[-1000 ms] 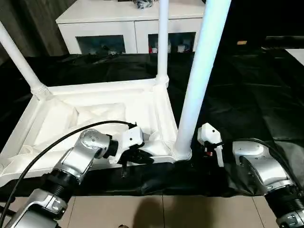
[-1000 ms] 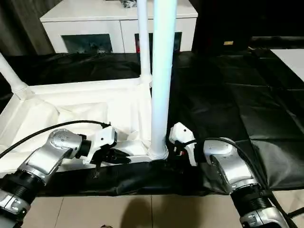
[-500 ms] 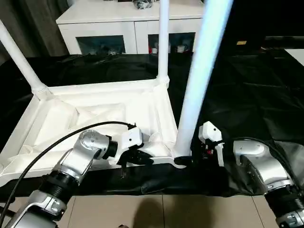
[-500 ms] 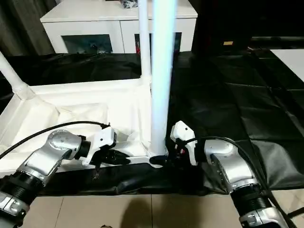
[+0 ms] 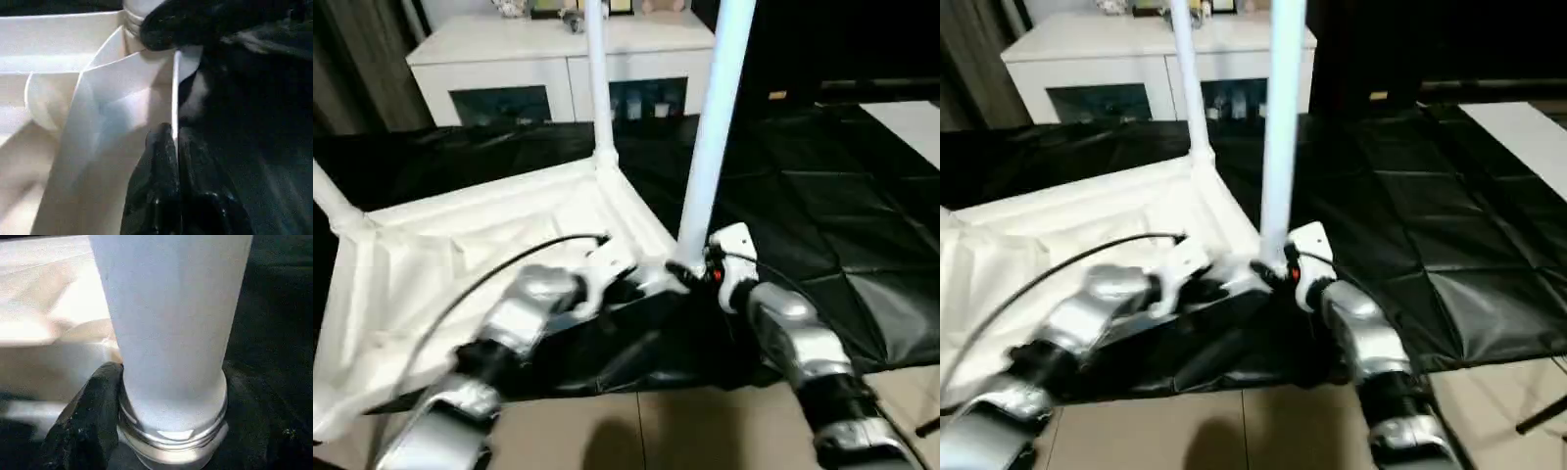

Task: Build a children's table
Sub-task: Rotate leg to tighten

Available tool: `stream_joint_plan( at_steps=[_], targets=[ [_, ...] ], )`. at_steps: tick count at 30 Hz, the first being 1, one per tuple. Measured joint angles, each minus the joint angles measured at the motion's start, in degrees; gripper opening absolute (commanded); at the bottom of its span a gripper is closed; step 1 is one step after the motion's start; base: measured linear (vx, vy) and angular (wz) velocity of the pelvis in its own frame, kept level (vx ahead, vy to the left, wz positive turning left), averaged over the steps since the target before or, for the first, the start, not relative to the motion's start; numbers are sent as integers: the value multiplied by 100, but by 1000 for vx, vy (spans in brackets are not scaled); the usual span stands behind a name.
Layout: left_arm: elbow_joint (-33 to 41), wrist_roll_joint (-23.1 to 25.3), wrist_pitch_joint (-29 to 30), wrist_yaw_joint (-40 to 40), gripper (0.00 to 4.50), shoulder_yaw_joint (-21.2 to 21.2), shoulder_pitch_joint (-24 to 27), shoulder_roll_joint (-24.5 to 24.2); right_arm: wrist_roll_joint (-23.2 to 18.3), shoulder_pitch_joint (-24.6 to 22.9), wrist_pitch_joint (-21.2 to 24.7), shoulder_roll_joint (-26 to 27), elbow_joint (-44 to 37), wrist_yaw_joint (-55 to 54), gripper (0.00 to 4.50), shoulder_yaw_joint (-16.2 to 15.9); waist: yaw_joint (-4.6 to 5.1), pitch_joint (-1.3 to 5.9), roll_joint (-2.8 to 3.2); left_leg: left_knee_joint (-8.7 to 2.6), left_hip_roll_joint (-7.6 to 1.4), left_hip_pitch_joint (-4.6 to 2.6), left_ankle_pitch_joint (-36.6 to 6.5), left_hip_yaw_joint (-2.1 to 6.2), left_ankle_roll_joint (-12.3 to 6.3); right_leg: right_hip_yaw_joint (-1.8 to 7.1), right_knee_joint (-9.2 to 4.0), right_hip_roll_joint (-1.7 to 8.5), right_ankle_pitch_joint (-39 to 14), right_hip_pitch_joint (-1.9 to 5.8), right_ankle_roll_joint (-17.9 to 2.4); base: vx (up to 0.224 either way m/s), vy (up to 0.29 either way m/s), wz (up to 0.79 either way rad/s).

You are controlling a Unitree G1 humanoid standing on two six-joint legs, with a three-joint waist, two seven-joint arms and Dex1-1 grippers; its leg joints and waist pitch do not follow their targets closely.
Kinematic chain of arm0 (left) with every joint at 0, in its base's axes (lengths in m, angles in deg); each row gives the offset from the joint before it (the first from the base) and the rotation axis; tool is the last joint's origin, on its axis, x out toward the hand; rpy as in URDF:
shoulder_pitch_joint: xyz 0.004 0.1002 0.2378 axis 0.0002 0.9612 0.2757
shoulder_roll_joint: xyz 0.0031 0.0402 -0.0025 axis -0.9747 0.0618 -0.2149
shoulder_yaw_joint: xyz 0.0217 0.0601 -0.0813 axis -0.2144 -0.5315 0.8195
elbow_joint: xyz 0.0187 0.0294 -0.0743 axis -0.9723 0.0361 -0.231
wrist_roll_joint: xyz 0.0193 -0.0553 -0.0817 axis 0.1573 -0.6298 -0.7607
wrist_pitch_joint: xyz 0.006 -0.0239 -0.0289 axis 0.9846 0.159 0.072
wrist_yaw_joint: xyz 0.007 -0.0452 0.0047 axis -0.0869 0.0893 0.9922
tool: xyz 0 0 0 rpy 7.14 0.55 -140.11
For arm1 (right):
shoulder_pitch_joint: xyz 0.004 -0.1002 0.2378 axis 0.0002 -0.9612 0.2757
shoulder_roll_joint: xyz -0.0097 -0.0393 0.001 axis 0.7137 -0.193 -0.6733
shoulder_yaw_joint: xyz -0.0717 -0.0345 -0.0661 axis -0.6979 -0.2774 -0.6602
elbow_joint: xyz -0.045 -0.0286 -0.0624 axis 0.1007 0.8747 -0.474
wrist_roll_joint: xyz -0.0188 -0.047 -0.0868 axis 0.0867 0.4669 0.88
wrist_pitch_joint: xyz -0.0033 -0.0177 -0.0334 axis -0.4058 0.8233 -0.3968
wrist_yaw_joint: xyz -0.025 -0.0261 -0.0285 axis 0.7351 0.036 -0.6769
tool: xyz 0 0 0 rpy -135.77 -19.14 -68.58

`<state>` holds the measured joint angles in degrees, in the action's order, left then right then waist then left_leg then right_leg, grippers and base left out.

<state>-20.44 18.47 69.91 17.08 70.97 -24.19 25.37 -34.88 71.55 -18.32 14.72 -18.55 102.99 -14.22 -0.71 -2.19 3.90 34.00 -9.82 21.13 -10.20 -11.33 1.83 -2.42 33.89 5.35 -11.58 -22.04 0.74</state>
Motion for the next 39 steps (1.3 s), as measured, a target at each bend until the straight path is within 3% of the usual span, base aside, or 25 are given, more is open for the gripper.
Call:
stream_joint_plan(
  at_steps=[3,6,8,10,15,19,23,29,33,39],
  targets=[
    [-330,3,56,331,0,46,-194,309,274,80,-196,71,173,-429,272,42,34,10,50,-24,14,-1,0,5,-1,-2,-92,4,0,31,0,0,0,0],
    [-458,16,6,366,0,63,-265,341,352,128,-304,72,274,-452,272,43,48,14,56,-29,43,4,0,4,-2,23,-89,17,2,46,-4,0,0,0],
    [-487,20,-52,358,0,59,-274,335,271,127,-318,70,276,-375,326,92,42,14,56,-31,42,7,0,3,-3,23,-87,17,4,48,-7,0,0,0],
    [-499,27,-101,345,0,56,-274,319,227,125,-330,42,274,-268,343,101,40,13,56,-41,42,7,0,2,-3,21,-84,17,5,44,-8,0,0,0],
    [-434,40,-318,50,0,56,-207,77,105,124,-421,-243,265,641,389,26,48,9,51,-79,35,13,1,3,-3,10,-79,11,19,11,-29,0,0,0],
    [-133,21,-510,-565,0,-53,-8,-257,52,58,-524,-719,150,1675,389,-253,45,11,54,-89,15,6,1,3,-3,-11,-77,3,59,8,-42,0,0,0],
    [449,-203,-794,-1547,0,-146,399,-735,-73,-166,-728,-1302,-297,2932,389,-514,-11,18,65,-93,-4,5,2,0,-2,-25,-66,-4,107,8,-67,43,-14,1],
    [1143,-432,-830,-2420,0,-270,734,-1219,-283,-257,-832,-1675,-719,3990,389,-743,-253,21,68,-107,-12,49,1,-14,-36,-30,-62,-4,87,-34,-47,42,-7,2],
    [1393,-537,-784,-2670,0,-261,837,-1424,-334,-291,-881,-1806,-879,4409,389,-906,-281,19,65,-40,-19,137,-14,-15,-62,-28,0,-2,86,-117,-48,0,0,0],
    [1469,-550,-724,-2795,0,-261,926,-1530,-278,-421,-928,-1977,-891,4751,389,-1045,-262,3,41,-4,-19,111,-28,-18,-29,-6,26,0,85,-95,-54,-9,1,0]
  ],
)
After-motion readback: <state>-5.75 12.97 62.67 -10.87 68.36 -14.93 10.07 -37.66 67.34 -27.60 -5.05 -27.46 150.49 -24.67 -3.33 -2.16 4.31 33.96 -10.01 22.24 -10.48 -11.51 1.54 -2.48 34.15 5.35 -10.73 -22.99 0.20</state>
